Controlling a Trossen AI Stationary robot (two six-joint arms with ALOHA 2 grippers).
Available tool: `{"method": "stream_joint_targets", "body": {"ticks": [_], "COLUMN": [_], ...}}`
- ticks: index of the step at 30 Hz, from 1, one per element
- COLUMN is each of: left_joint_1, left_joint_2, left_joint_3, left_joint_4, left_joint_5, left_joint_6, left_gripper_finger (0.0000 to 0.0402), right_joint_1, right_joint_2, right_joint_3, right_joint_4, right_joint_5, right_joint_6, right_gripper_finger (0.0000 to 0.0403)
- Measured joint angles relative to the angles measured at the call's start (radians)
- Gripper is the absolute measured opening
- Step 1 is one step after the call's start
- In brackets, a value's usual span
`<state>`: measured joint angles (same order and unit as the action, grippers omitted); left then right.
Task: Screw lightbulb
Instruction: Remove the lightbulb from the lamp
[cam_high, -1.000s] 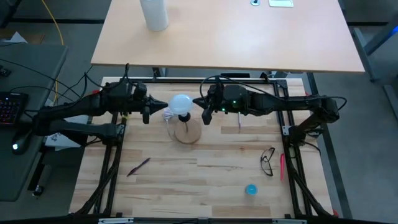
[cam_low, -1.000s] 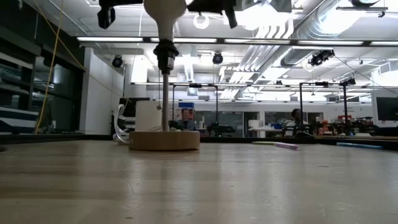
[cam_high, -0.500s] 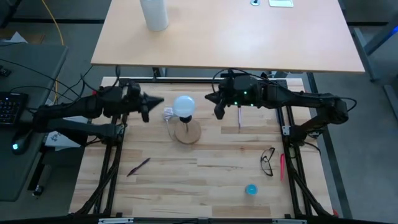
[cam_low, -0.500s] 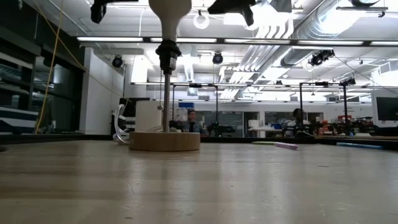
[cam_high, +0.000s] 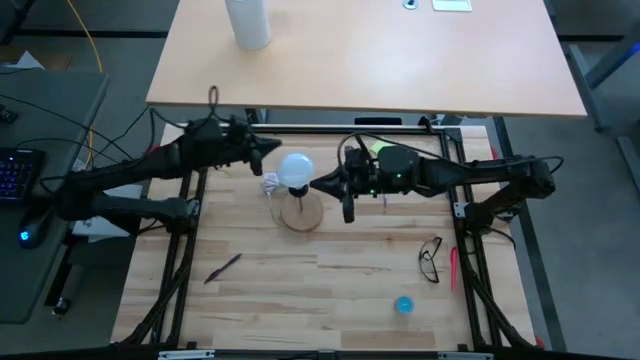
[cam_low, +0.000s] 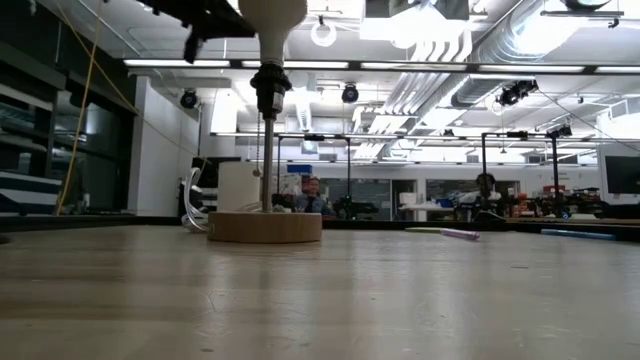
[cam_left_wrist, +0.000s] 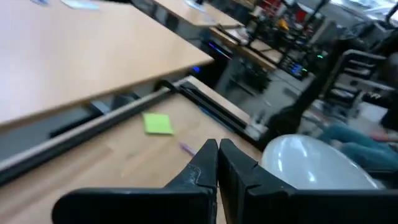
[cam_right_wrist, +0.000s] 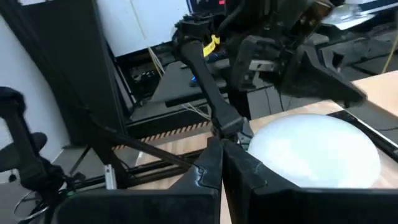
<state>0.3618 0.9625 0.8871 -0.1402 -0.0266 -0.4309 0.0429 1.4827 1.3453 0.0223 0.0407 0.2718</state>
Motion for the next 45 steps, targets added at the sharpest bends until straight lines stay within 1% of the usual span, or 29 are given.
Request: {"method": "stream_joint_targets", "body": {"ticks": [3,8,13,20,25,33,36,40,45], "left_joint_1": [0.0,0.0,-0.002,-0.002,0.001,0.046,0.068,0.078,0.075], "left_joint_2": [0.052,0.086,0.086,0.085,0.078,0.031,0.004,-0.009,0.005], "left_joint_3": [0.0,0.0,0.0,0.0,0.0,0.0,0.001,-0.002,-0.026], "left_joint_4": [0.034,0.034,0.033,0.032,0.033,0.01,-0.067,-0.152,-0.101], "left_joint_5": [0.06,0.108,0.112,0.112,0.11,0.113,0.127,0.16,0.205], "left_joint_6": [-0.013,-0.039,-0.039,-0.031,0.028,0.168,0.242,0.341,0.354], "left_gripper_finger": [0.0,0.0,0.0,0.0,0.0,0.0,0.0,0.0,0.0], "right_joint_1": [-0.001,-0.001,-0.003,-0.007,-0.015,-0.024,-0.024,-0.021,-0.021], "right_joint_2": [0.024,0.049,0.051,0.05,0.05,0.05,0.05,0.05,0.05], "right_joint_3": [0.0,0.0,0.0,0.0,0.0,0.0,0.0,0.0,0.0], "right_joint_4": [0.011,0.022,0.024,0.03,0.049,0.09,0.116,0.117,0.099], "right_joint_5": [0.015,0.072,0.113,0.115,0.113,0.071,0.046,0.049,0.054], "right_joint_6": [0.015,0.021,0.022,-0.01,-0.02,-0.018,-0.009,-0.008,-0.007], "right_gripper_finger": [0.0,0.0,0.0,0.0,0.0,0.0,0.0,0.0,0.0]}}
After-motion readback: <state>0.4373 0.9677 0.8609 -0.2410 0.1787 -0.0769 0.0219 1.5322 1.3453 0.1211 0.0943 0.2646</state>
